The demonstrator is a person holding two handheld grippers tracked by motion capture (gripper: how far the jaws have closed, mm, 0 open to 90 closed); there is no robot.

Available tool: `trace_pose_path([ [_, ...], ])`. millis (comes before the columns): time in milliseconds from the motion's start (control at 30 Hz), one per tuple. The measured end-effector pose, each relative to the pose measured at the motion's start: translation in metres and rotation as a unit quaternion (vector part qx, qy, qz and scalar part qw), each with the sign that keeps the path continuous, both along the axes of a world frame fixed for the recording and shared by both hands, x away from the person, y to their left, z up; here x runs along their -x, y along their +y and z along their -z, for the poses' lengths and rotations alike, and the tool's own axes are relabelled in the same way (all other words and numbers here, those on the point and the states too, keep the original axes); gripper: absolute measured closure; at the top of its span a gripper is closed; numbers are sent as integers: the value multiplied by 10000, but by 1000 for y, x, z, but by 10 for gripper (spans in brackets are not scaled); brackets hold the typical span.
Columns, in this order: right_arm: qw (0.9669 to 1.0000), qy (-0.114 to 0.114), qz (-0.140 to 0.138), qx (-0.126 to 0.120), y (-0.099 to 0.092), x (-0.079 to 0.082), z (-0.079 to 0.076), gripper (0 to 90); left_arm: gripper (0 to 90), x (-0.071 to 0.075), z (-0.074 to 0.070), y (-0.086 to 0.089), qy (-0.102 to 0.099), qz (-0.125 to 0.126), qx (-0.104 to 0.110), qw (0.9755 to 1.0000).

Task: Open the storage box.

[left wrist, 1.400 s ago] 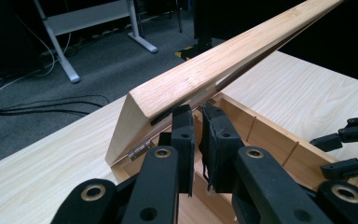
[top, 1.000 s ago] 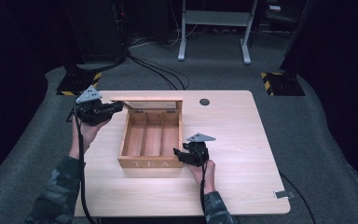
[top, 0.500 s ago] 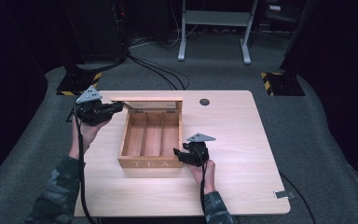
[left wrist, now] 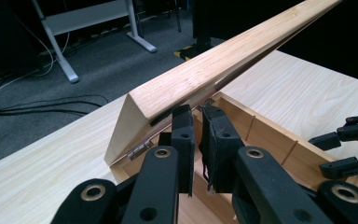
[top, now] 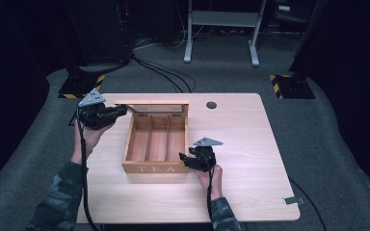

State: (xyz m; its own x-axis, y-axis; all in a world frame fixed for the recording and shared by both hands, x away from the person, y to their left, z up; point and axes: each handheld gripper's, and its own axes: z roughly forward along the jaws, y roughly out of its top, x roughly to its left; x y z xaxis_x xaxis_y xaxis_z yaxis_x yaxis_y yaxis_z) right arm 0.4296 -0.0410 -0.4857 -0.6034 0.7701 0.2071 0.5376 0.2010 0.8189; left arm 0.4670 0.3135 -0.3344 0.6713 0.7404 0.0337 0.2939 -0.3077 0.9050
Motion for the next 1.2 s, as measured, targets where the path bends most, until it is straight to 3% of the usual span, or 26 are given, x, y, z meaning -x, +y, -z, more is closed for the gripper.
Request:
trace_pose_path([
  [1200,10000,-18,3,14,0,0,0,487,825,1,1,0,8,36,-15,10000],
])
